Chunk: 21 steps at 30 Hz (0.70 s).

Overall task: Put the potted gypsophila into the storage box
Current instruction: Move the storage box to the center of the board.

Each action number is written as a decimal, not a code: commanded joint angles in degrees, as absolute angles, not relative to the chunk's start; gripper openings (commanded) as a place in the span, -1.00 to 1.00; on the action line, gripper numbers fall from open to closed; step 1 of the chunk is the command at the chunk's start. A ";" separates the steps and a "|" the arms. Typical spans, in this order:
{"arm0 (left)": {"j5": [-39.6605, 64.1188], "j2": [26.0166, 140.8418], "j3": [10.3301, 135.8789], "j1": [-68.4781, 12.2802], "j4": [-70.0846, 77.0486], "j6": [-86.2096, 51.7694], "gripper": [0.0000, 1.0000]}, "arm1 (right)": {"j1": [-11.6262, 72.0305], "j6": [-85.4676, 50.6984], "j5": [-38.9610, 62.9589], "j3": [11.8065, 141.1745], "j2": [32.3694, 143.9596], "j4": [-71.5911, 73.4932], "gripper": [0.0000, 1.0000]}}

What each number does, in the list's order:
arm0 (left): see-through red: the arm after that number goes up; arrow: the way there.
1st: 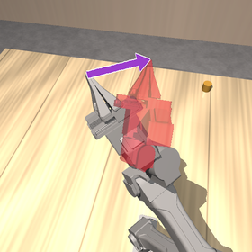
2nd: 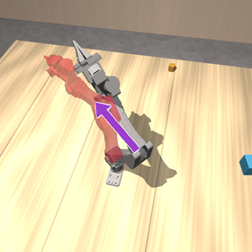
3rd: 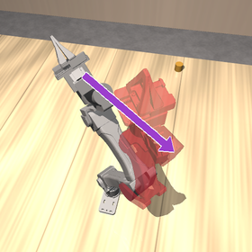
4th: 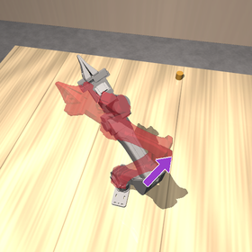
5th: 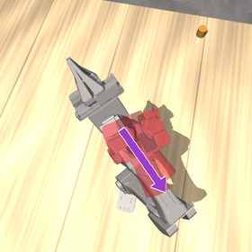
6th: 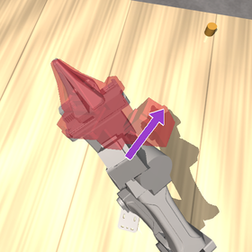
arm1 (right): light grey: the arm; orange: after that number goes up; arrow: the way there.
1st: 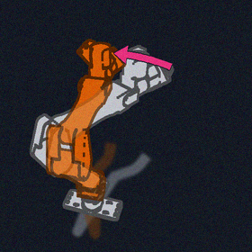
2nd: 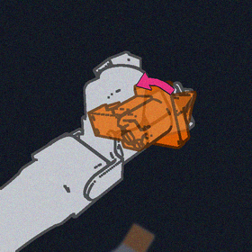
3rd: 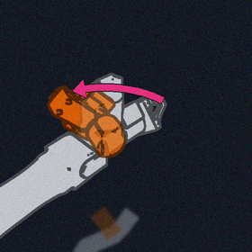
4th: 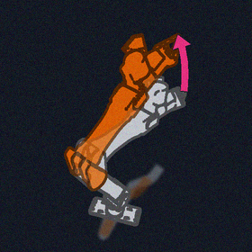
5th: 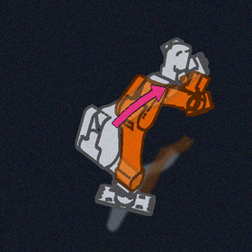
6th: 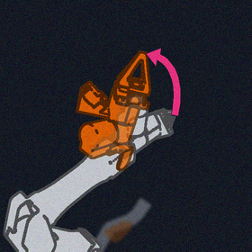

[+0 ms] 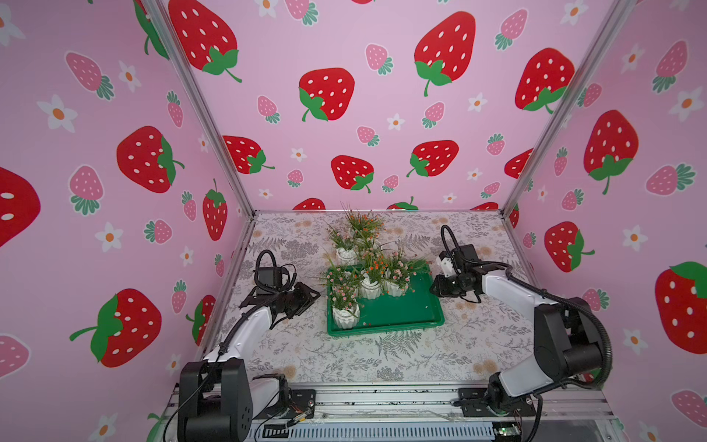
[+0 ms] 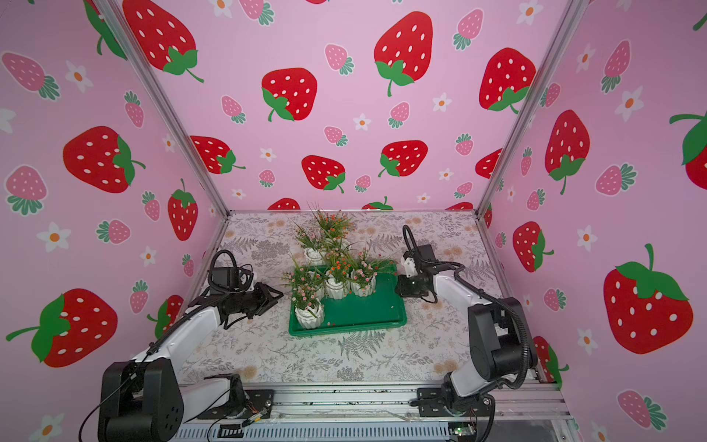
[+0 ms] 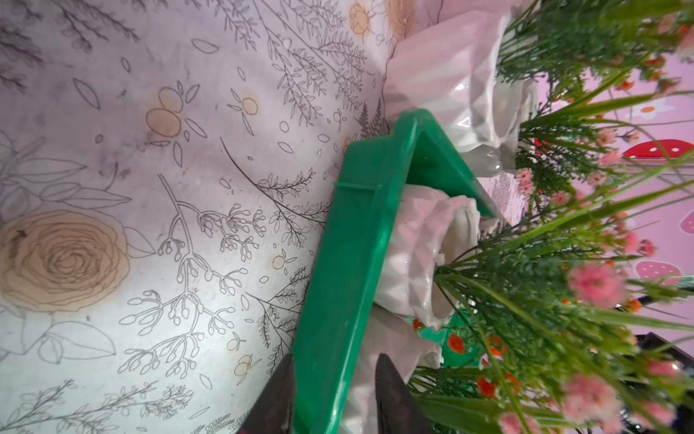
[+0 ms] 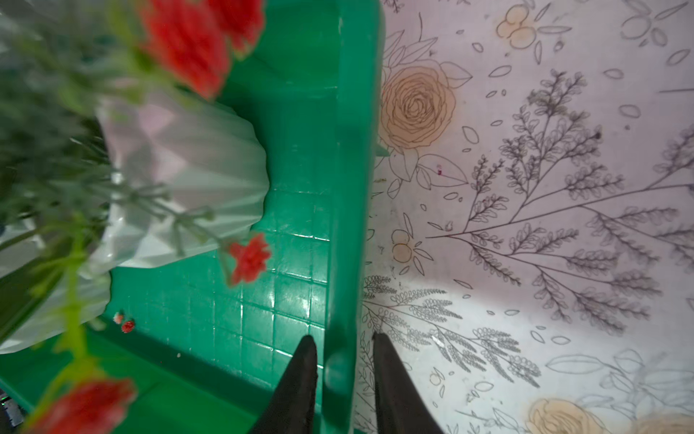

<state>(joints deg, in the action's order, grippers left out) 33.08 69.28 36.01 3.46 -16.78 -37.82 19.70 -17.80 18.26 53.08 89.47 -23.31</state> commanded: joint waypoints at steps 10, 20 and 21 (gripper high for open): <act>34.10 69.08 35.95 2.45 -13.21 -39.42 -0.25 | 19.34 -18.36 16.17 52.85 90.68 -21.74 -0.75; 34.76 68.34 36.47 0.67 -13.10 -39.49 -0.25 | 18.56 -22.51 11.78 49.15 86.68 -23.02 -0.92; 34.72 68.23 36.47 0.31 -12.92 -39.62 -0.25 | 18.25 -23.08 11.37 48.21 85.50 -23.15 -0.93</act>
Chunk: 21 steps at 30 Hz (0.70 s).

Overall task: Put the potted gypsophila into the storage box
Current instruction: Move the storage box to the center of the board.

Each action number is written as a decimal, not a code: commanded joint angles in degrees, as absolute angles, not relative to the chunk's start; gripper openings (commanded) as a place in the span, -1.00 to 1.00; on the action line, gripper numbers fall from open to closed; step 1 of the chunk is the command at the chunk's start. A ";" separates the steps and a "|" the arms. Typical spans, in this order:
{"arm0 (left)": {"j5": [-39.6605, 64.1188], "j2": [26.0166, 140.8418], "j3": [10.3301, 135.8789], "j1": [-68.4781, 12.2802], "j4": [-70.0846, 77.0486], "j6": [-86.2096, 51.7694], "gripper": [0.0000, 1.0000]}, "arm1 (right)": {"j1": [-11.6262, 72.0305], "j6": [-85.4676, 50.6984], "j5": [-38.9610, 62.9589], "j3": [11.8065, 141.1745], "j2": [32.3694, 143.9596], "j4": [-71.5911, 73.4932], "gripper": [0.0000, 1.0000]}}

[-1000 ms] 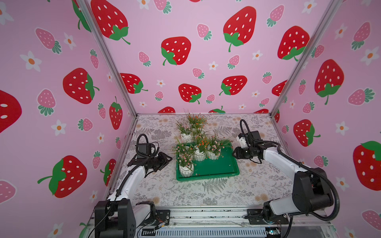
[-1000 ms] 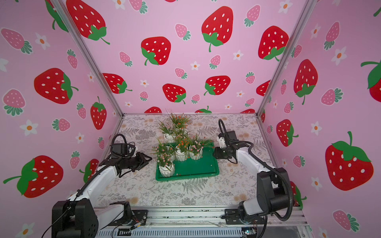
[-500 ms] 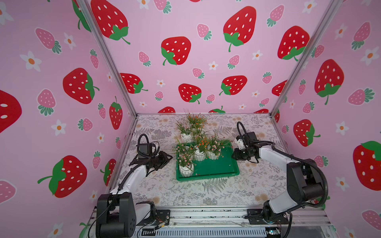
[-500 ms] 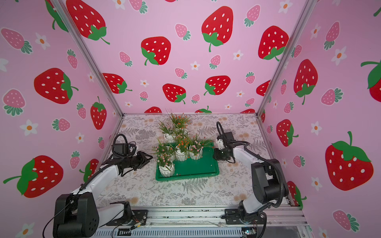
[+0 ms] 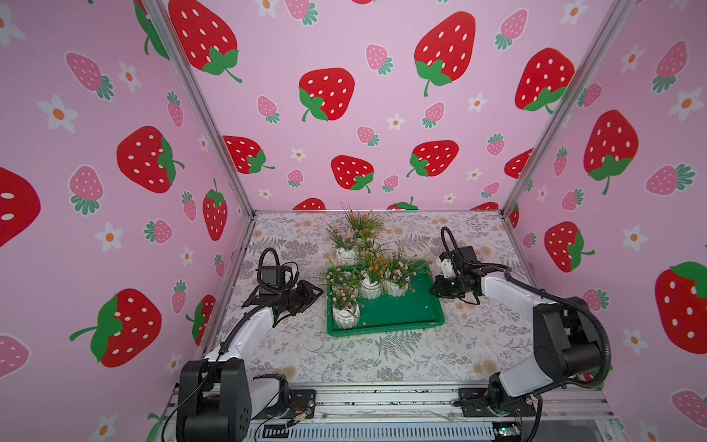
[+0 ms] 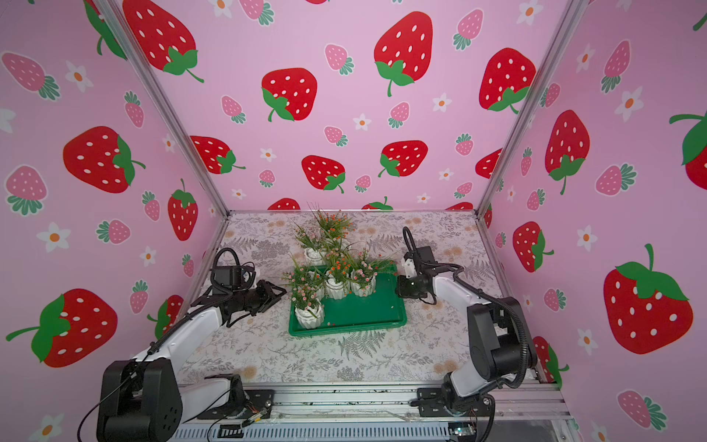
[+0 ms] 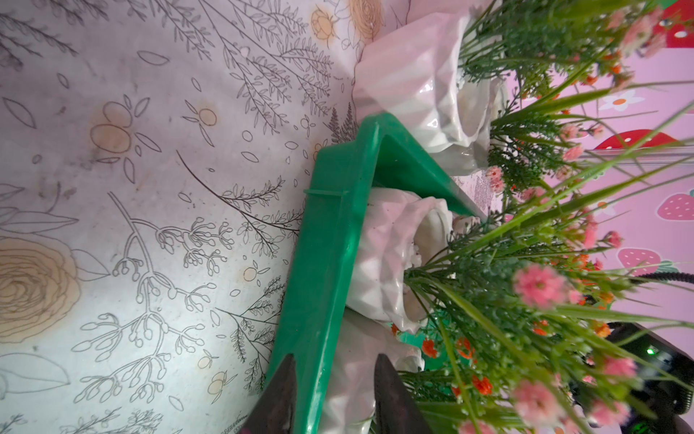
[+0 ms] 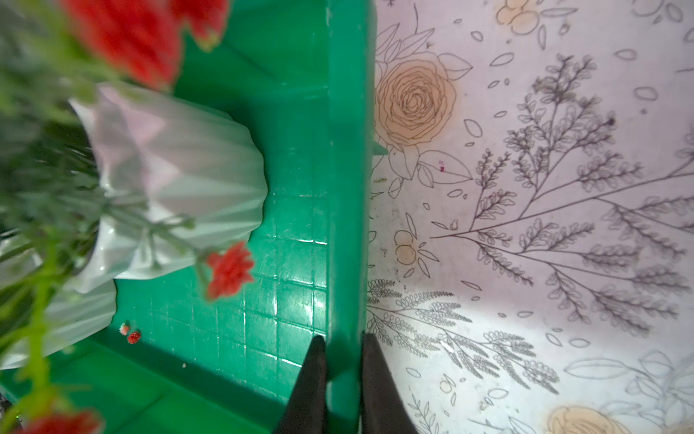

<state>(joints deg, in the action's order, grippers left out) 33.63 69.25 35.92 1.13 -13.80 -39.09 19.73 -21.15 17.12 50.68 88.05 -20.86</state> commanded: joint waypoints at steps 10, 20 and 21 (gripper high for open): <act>35.68 66.20 35.79 -1.26 -12.35 -39.56 -0.25 | 10.36 -27.96 9.71 38.92 69.57 -27.29 -0.97; 35.93 63.63 34.76 -2.45 -12.20 -39.67 -0.25 | -3.47 -31.16 12.04 33.18 53.44 -32.71 -1.00; 35.87 63.38 34.64 -2.60 -12.15 -39.68 -0.25 | -4.34 -31.77 11.87 32.82 52.66 -32.86 -1.00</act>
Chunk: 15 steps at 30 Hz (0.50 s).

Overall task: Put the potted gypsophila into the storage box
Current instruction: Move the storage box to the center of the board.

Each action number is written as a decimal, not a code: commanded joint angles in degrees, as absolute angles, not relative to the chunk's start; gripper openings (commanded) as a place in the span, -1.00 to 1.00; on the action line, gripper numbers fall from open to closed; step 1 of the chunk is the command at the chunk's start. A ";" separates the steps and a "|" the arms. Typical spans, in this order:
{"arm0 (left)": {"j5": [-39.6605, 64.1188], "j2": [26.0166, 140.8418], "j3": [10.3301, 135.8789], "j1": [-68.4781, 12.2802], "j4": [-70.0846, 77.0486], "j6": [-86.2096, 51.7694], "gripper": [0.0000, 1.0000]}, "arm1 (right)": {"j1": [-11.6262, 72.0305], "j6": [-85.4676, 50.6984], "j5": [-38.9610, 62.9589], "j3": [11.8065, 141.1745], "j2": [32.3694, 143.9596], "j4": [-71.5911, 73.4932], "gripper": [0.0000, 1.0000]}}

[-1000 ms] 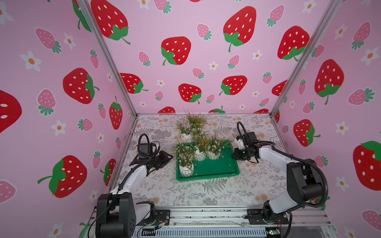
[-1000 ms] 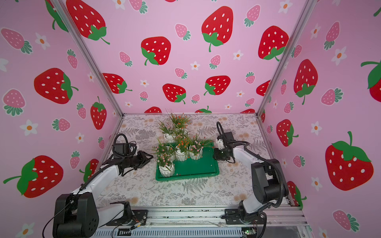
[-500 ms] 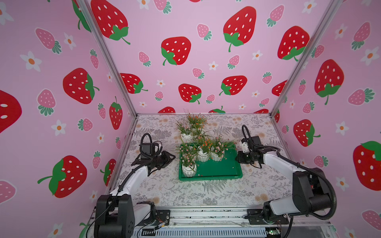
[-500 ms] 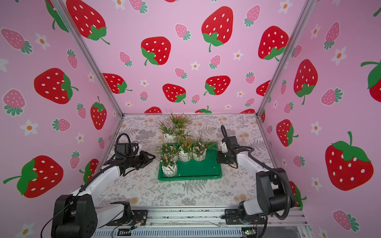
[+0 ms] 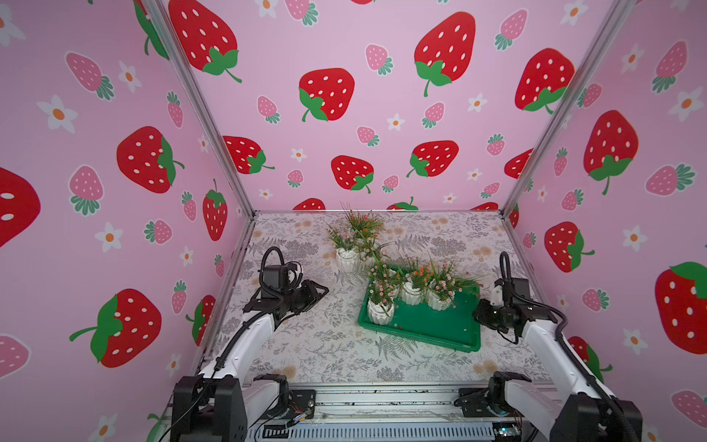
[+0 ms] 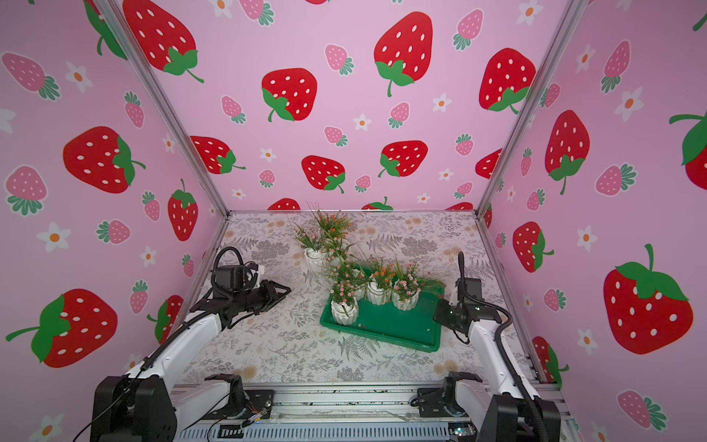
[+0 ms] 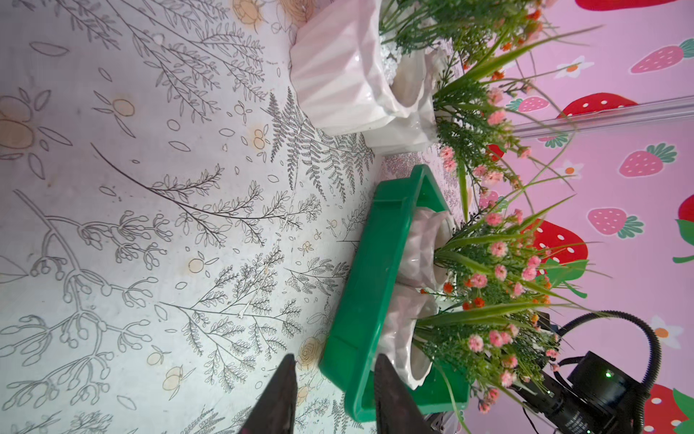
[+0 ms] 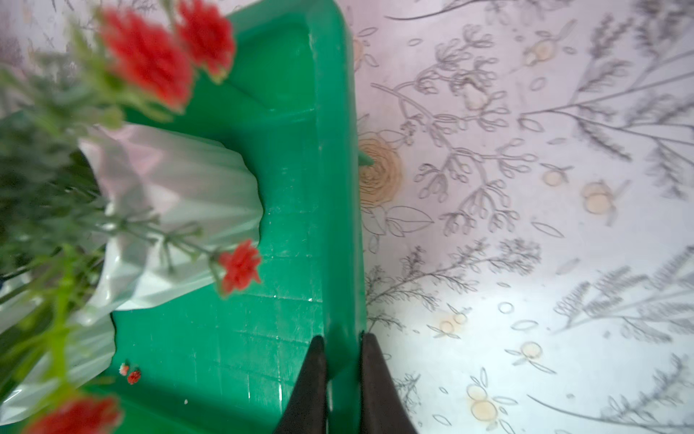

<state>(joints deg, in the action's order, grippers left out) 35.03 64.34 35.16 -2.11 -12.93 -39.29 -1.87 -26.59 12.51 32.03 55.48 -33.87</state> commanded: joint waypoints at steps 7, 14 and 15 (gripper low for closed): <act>35.42 62.94 34.19 -3.14 -11.89 -39.80 -0.25 | -8.93 -38.29 11.79 30.43 45.54 -30.86 -1.00; 35.42 64.89 34.16 -3.90 -9.81 -40.75 -0.25 | -10.71 -45.87 11.25 28.55 44.05 -25.54 -1.00; 35.43 65.27 34.21 -4.10 -9.31 -40.89 -0.25 | -10.79 -47.03 10.96 28.33 44.22 -24.65 -1.00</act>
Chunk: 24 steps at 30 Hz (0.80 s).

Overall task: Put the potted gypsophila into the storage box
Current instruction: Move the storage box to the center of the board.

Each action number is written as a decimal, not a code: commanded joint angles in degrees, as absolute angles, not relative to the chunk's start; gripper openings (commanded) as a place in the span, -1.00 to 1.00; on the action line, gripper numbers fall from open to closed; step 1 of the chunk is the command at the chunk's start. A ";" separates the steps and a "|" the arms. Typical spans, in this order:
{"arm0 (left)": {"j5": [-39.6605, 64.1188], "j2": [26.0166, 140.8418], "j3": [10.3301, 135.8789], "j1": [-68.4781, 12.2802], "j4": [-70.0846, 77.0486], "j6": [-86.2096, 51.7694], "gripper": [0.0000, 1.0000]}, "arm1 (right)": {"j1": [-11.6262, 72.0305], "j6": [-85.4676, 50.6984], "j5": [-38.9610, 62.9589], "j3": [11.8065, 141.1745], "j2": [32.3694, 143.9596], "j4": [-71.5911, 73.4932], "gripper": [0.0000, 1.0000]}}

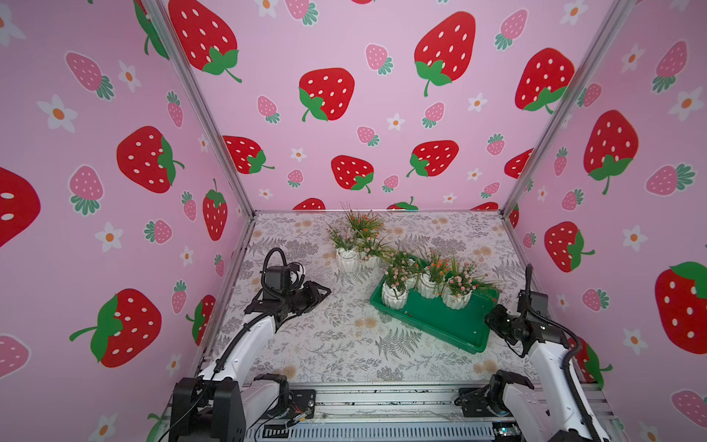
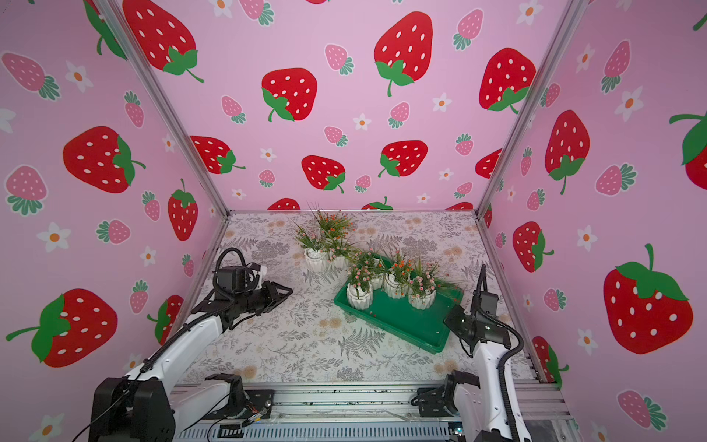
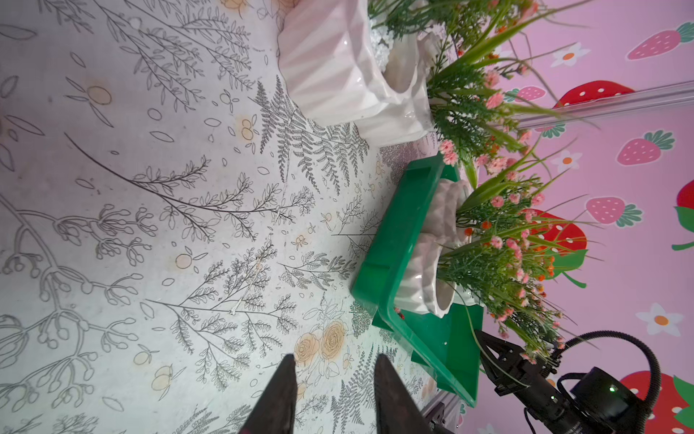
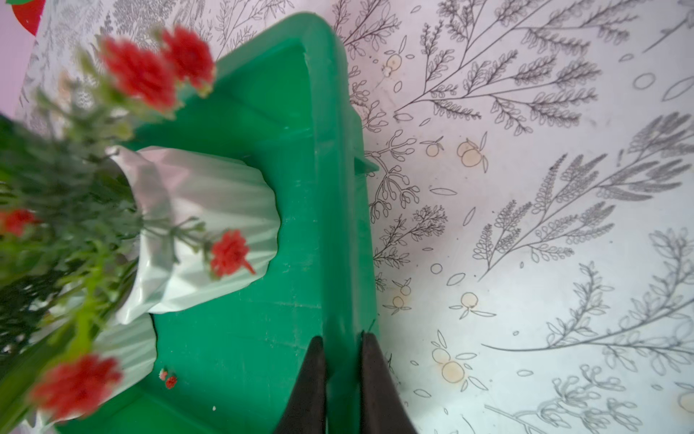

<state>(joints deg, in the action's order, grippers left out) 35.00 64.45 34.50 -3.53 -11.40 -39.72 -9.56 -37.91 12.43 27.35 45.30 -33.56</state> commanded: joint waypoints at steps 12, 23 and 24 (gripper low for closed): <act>34.41 69.77 35.63 -5.78 -5.59 -42.35 -0.25 | -10.81 -52.90 8.94 27.33 47.59 -16.27 -1.00; 33.32 72.77 38.29 -7.17 -4.65 -42.56 -0.25 | -10.80 -50.76 11.86 24.96 49.84 -16.63 -0.47; 33.10 72.86 38.57 -7.21 -4.57 -42.57 -0.25 | -10.82 -50.29 11.54 24.96 49.26 -17.91 -0.36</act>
